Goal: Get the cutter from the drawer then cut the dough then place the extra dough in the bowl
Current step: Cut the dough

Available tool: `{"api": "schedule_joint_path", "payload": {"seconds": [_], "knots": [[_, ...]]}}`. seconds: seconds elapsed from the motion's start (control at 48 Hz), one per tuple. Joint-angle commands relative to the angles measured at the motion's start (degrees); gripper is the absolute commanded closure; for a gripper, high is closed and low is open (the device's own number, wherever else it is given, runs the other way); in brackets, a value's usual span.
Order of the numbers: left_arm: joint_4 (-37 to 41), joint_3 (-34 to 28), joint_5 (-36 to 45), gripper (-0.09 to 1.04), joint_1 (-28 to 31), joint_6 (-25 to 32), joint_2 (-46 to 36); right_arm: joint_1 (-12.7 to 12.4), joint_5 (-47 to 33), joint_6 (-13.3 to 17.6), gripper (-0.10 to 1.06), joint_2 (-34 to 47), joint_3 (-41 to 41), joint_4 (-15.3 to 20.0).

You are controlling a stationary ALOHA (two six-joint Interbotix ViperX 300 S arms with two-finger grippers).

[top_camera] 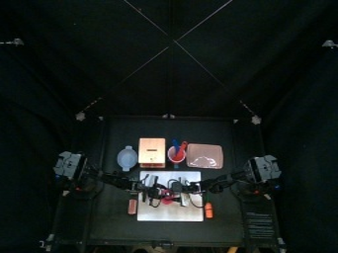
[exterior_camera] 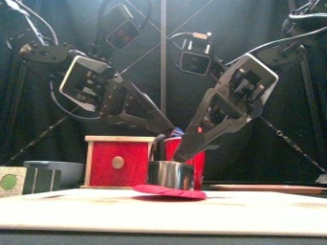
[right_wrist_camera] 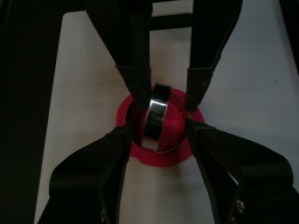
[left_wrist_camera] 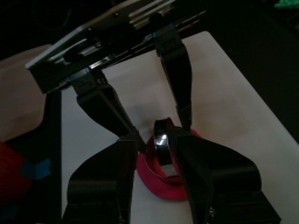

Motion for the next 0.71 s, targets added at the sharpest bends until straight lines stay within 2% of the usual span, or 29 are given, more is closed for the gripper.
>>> {"api": "schedule_joint_path", "payload": {"seconds": [0.021, 0.708], "knots": [[0.0, -1.05, -0.26, 0.21, 0.97, 0.35, -1.76, -0.18, -0.26, -0.09, 0.12, -2.55, -1.41, -0.26], [0.0, 0.09, -0.35, 0.22, 0.35, 1.85, -4.57, -0.35, 2.55, 0.09, 0.12, -2.72, -2.2, -0.35]]}}
